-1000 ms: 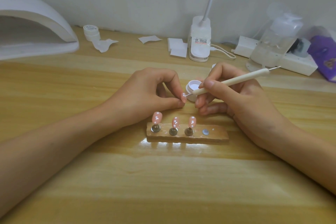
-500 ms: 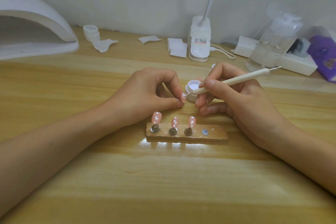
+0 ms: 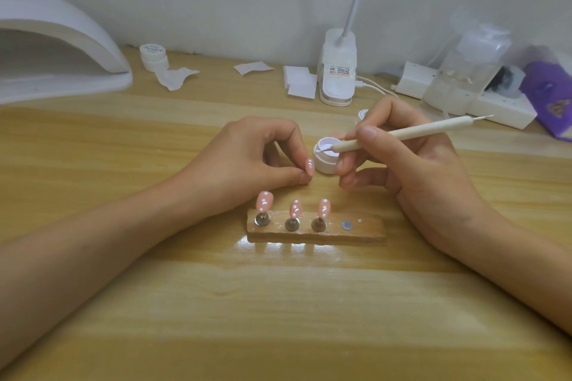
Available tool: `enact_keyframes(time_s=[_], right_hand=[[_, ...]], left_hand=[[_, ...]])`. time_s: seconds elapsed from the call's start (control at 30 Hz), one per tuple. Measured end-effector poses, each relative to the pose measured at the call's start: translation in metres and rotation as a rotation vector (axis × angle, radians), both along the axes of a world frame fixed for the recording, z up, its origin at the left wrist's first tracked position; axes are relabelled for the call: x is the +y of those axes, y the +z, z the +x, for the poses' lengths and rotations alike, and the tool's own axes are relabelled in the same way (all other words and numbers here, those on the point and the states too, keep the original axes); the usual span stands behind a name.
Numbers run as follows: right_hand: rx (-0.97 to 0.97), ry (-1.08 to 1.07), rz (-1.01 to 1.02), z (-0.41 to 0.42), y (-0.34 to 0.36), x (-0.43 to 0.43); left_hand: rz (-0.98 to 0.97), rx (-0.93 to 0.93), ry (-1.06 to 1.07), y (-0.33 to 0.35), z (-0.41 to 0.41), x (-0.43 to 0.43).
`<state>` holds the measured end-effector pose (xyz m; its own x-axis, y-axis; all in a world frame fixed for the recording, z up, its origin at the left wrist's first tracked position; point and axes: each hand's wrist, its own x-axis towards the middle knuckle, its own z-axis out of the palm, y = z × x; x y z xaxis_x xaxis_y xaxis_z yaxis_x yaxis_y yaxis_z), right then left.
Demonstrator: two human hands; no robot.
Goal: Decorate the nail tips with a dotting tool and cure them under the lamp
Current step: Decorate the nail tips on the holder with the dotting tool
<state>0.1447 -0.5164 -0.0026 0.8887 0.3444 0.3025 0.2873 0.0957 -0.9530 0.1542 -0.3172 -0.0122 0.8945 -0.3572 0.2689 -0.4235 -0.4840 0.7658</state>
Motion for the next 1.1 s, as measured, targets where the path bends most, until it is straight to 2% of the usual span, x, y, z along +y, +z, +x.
enact_keyframes(time_s=[0.43,0.73,1.1], right_hand=[[0.005,-0.002,0.005,-0.0006,0.0004,0.0004],[0.062,0.005,-0.093,0.0009,-0.0015,-0.0007],[0.063,0.007,-0.118,0.0019,-0.0038,-0.0013]], left_hand=[[-0.006,0.009,0.000,0.0001,0.0001,0.0001],[-0.012,0.027,0.015,0.0003,0.0005,0.0001],[-0.012,0.039,0.016,0.0003,0.0004,-0.0001]])
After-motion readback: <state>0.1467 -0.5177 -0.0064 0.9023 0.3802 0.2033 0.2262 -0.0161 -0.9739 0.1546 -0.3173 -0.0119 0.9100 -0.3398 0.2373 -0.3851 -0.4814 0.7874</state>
